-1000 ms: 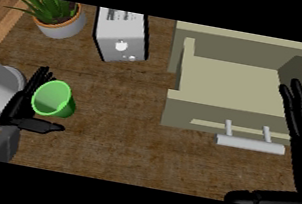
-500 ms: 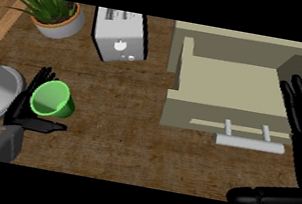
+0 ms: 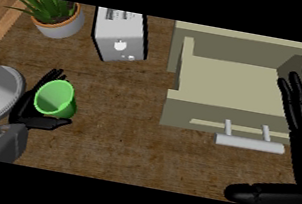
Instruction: Pick up the cup, place it into the drawer and close the drawer
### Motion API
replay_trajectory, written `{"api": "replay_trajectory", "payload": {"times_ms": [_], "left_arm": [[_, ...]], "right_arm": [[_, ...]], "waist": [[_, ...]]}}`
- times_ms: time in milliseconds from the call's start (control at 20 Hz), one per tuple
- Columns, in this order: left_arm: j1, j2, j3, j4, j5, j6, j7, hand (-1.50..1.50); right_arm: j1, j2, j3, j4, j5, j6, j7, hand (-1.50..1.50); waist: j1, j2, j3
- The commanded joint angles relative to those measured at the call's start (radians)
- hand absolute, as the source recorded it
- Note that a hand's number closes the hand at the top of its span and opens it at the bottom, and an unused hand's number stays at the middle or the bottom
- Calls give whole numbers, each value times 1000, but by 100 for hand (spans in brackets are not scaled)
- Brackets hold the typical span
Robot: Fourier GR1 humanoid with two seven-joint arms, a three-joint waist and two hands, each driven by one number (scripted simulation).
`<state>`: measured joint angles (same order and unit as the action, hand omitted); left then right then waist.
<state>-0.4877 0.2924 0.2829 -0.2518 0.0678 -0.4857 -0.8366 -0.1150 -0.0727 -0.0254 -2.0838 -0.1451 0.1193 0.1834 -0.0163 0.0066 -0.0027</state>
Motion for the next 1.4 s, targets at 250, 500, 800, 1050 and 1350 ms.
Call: {"api": "replay_trajectory", "payload": {"times_ms": [250,500,800,1050,1350], "left_arm": [[26,-46,-8,-54,14,-117,-165,150],[43,-49,-14,-79,4,-62,-242,150],[79,-121,21,-169,49,131,-253,150],[123,-173,33,-254,82,169,-296,150],[180,-212,-71,-600,98,161,-61,150]], "right_arm": [[-1,-22,-15,-58,-19,-9,77,-150],[19,-5,-17,-23,-13,8,-13,-150],[70,-22,-25,-74,-25,17,24,-150],[21,-49,-72,-55,-58,19,52,-150],[1,-26,-39,-29,-10,-8,51,-150]], "waist": [[-5,-1,-1],[-5,1,-1],[12,-9,2],[15,-8,2],[33,-14,4]]}}
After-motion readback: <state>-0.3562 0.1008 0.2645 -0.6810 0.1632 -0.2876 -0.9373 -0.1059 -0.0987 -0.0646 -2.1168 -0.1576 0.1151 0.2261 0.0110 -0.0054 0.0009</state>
